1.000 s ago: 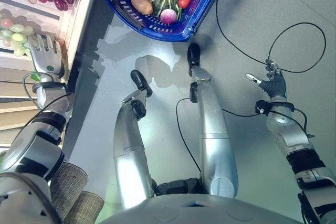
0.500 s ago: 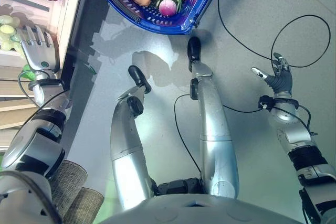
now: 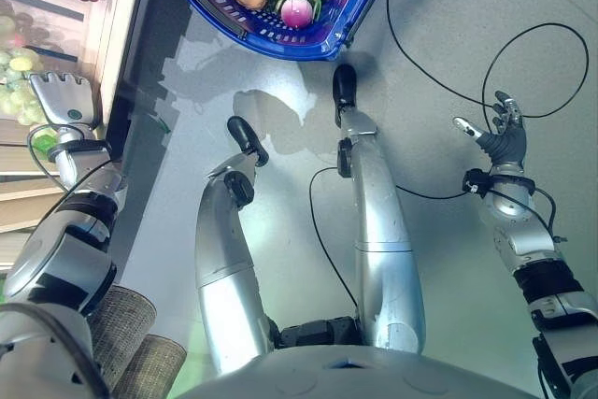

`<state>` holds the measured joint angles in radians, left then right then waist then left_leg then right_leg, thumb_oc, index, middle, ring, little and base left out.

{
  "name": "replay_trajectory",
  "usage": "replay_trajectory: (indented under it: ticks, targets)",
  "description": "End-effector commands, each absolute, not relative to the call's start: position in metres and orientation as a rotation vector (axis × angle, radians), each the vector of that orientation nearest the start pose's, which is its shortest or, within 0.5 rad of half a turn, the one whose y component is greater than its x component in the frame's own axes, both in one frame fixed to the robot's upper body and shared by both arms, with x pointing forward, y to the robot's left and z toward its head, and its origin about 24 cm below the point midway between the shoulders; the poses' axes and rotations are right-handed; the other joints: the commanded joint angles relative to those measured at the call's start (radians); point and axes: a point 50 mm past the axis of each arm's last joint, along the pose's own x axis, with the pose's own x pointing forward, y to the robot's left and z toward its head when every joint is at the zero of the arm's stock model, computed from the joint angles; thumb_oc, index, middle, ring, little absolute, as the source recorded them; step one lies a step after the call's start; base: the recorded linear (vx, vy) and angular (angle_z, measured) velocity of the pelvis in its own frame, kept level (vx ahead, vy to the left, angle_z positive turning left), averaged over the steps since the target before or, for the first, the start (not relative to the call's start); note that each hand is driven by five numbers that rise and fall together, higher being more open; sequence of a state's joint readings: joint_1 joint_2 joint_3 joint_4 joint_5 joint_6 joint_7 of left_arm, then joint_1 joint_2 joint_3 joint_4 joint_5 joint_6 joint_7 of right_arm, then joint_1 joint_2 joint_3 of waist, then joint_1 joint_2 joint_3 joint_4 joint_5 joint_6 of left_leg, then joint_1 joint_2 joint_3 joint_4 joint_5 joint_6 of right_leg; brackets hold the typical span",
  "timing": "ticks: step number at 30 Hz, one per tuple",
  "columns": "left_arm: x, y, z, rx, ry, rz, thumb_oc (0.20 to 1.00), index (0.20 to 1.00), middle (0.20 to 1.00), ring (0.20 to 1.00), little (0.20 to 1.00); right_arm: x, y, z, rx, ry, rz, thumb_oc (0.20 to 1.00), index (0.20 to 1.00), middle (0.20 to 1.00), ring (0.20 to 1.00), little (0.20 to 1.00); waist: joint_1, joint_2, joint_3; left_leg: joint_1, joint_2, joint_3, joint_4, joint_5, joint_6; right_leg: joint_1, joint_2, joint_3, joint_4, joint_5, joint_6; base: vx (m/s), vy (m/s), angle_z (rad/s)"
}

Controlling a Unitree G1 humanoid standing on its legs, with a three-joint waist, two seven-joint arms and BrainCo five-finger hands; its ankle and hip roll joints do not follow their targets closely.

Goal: Pick up fruits and vegetables into the basket

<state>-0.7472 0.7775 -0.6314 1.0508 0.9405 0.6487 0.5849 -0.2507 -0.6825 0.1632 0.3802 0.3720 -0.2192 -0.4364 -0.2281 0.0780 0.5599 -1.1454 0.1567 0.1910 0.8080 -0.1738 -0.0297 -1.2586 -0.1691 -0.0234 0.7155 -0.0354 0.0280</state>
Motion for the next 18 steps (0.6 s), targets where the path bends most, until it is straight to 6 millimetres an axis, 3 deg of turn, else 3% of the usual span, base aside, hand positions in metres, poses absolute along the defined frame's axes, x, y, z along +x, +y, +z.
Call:
replay_trajectory:
  ticks: [1, 9, 12, 13, 18]
  targets:
    - [0.293, 0.383, 0.111, 2.255, 0.465, 0.835, 0.2, 0.2, 0.2, 0.2, 0.2, 0.275, -0.292, 0.086, -0.314, -0.163, -0.443, 1.0, 1.0, 1.0, 1.0, 1.0, -0.001, -0.026, -0.04, 0.01, -0.027, -0.033, 0.001, -0.054, -0.021, 0.056, 0.001, 0.042, -0.038, -0.031, 0.071, 0.0, 0.0, 0.0]
    - [0.277, 0.393, 0.099, 2.08, 0.435, 0.883, 0.2, 0.2, 0.2, 0.2, 0.2, 0.264, -0.286, 0.078, -0.318, -0.163, -0.394, 1.0, 1.0, 1.0, 1.0, 1.0, 0.017, -0.038, -0.04, 0.119, -0.018, -0.025, -0.05, -0.035, -0.029, 0.171, -0.031, 0.008, -0.088, -0.019, 0.084, 0.0, -0.028, 0.03]
    - [0.273, 0.396, 0.093, 1.841, 0.388, 0.916, 0.2, 0.2, 0.2, 0.2, 0.2, 0.26, -0.282, 0.075, -0.321, -0.149, -0.359, 1.0, 1.0, 1.0, 1.0, 1.0, 0.027, -0.044, -0.04, 0.169, -0.015, -0.024, -0.076, -0.023, -0.032, 0.225, -0.042, -0.005, -0.106, -0.017, 0.089, -0.01, -0.055, 0.01]
    - [0.273, 0.397, 0.089, 1.662, 0.371, 0.929, 0.2, 0.2, 0.2, 0.2, 0.2, 0.259, -0.28, 0.072, -0.325, -0.138, -0.341, 1.0, 1.0, 1.0, 1.0, 1.0, 0.032, -0.047, -0.04, 0.197, -0.016, -0.022, -0.092, -0.016, -0.034, 0.253, -0.045, -0.013, -0.115, -0.017, 0.091, 0.0, -0.052, 0.01]
    - [0.28, 0.397, 0.091, 1.172, 0.303, 0.888, 0.2, 0.2, 0.2, 0.2, 0.2, 0.258, -0.275, 0.065, -0.327, -0.09, -0.276, 1.0, 1.0, 1.0, 1.0, 1.0, 0.053, -0.057, -0.04, 0.305, -0.023, -0.019, -0.156, 0.011, -0.037, 0.367, -0.056, -0.039, -0.148, -0.025, 0.095, 0.01, -0.054, 0.03]
